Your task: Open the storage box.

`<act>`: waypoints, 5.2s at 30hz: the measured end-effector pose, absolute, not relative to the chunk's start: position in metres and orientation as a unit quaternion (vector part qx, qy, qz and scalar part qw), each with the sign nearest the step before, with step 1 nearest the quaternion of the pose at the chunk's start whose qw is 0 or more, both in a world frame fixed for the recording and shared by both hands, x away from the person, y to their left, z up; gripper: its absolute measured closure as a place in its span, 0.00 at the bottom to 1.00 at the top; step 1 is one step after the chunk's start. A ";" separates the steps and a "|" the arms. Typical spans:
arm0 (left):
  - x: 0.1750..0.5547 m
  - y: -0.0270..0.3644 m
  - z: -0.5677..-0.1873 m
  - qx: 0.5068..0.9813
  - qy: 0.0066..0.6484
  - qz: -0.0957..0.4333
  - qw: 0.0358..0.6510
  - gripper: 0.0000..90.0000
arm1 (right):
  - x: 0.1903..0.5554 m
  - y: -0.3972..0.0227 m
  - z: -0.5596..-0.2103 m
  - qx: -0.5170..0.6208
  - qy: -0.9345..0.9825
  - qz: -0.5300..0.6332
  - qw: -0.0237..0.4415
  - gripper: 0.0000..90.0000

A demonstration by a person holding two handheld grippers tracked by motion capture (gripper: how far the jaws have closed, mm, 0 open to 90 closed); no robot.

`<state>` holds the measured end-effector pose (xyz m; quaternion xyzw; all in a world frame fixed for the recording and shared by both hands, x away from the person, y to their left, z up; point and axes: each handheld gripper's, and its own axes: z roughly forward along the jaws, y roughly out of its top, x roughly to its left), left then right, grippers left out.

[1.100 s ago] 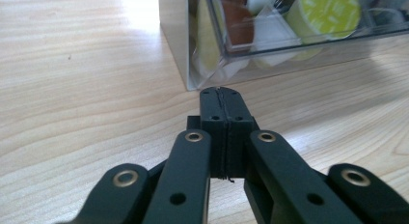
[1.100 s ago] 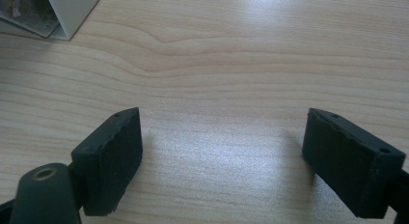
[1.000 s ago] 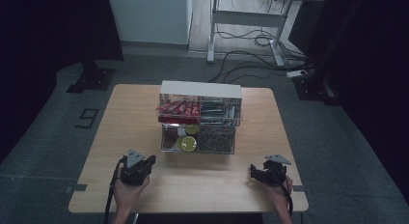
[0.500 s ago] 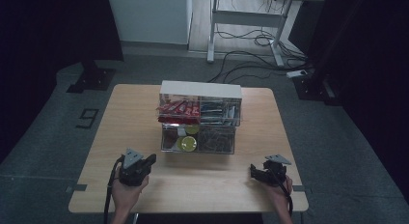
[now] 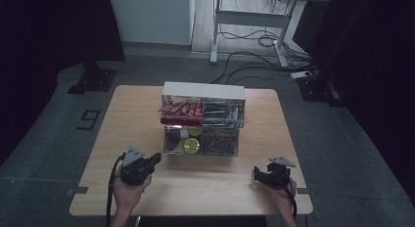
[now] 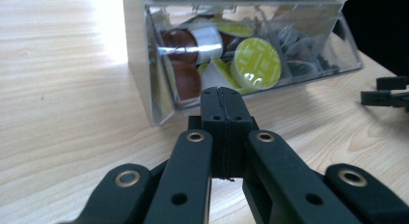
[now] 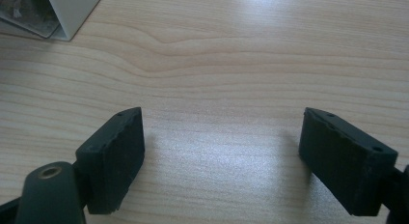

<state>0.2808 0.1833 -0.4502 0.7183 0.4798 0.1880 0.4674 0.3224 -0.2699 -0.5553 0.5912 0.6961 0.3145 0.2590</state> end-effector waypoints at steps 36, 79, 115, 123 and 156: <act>0.294 0.163 -0.399 0.728 0.443 0.171 0.494 1.00 | 0.321 -0.270 -0.555 0.591 0.696 0.316 0.259 0.19; 0.323 0.147 -0.363 0.732 0.426 0.155 0.508 1.00 | 0.321 -0.270 -0.555 0.591 0.696 0.315 0.259 0.19; 0.348 0.142 -0.350 0.730 0.436 0.139 0.508 1.00 | 0.321 -0.270 -0.555 0.591 0.696 0.314 0.259 0.19; 0.349 0.142 -0.343 0.726 0.435 0.141 0.514 1.00 | 0.321 -0.270 -0.555 0.591 0.696 0.314 0.259 0.19; 0.359 0.142 -0.321 0.711 0.437 0.146 0.531 1.00 | 0.321 -0.270 -0.555 0.590 0.697 0.314 0.258 0.19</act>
